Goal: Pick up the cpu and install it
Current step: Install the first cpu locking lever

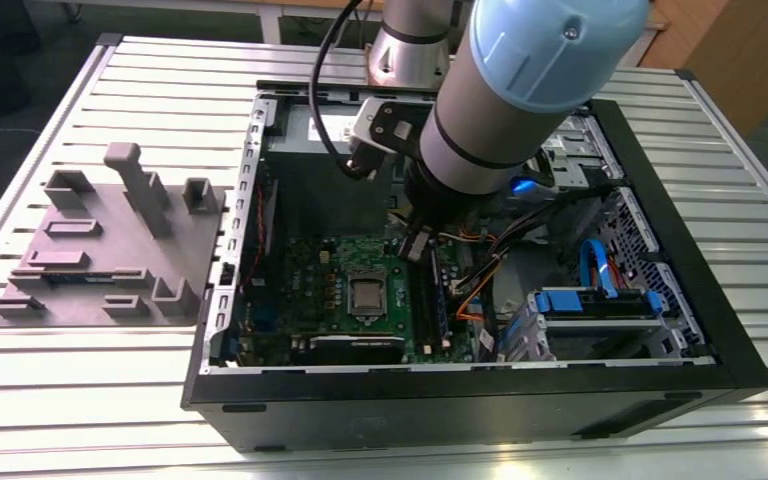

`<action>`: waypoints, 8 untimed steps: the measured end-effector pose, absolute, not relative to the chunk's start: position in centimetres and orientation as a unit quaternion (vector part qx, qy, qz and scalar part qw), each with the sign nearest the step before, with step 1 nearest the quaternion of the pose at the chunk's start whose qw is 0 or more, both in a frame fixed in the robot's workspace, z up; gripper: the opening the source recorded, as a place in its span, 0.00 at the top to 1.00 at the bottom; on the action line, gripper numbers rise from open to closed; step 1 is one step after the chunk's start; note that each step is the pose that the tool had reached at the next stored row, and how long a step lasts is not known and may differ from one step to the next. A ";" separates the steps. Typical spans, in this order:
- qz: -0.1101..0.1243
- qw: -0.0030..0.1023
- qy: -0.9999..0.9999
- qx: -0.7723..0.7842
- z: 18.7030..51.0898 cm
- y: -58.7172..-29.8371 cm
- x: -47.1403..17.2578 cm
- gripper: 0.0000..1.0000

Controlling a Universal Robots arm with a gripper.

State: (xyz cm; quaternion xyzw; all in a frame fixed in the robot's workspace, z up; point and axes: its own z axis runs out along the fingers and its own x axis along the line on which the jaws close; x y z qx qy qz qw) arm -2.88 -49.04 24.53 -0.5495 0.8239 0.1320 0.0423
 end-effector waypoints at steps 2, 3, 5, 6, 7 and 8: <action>0.132 0.042 0.824 -0.550 24.4 -48.9 -2.8 0.90; 0.132 0.042 0.824 -0.550 24.3 -48.8 -2.8 0.90; 0.132 0.042 0.824 -0.550 24.2 -48.7 -2.8 0.90; 0.132 0.043 0.824 -0.550 24.1 -48.6 -2.8 0.90; 0.132 0.043 0.824 -0.549 24.0 -48.5 -2.8 0.90; 0.133 0.043 0.824 -0.549 23.9 -48.4 -2.8 0.90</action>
